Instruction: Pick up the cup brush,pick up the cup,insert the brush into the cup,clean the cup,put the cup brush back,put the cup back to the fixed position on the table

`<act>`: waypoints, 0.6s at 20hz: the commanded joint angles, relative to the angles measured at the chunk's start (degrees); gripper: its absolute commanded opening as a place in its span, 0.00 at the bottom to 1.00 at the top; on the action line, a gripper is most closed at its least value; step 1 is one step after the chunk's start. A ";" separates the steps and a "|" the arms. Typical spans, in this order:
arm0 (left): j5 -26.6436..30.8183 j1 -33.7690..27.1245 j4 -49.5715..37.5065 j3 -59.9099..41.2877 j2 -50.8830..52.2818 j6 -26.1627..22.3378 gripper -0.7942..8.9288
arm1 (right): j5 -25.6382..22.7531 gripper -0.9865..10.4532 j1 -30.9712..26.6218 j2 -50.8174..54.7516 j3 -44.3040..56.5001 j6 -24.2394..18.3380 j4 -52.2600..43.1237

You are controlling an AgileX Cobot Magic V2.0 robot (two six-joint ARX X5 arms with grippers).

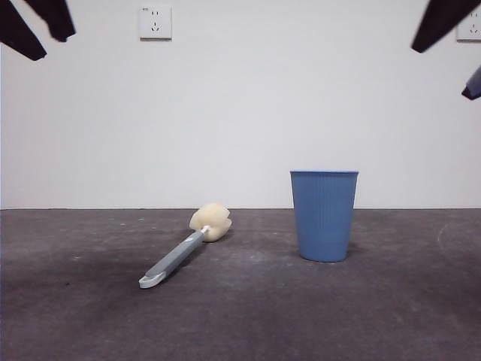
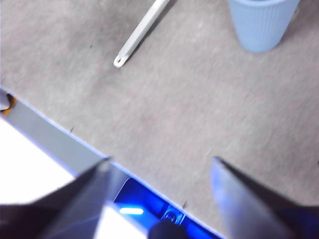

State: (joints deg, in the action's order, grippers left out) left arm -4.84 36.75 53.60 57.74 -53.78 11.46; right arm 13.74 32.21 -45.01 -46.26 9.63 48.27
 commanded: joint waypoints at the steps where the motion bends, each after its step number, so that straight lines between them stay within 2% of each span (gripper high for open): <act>1: -0.15 -0.09 0.90 -0.37 0.02 -1.03 0.07 | 0.04 0.08 0.44 0.46 -0.09 1.07 0.46; 3: 0.11 -0.09 1.11 -0.37 0.02 -1.03 0.07 | -0.17 0.09 0.46 0.46 -0.09 1.53 0.48; 5: 0.24 -0.09 1.36 -0.37 0.02 -1.01 0.08 | -0.22 0.09 0.46 0.46 -0.09 3.76 0.46; 12: 0.24 -0.09 0.42 -0.37 0.02 -1.03 0.08 | -0.57 0.09 0.44 0.46 -0.09 3.76 0.46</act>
State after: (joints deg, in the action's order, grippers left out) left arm -4.69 36.75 54.46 57.74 -53.78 11.11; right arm 13.32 32.56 -44.64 -46.26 12.88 48.88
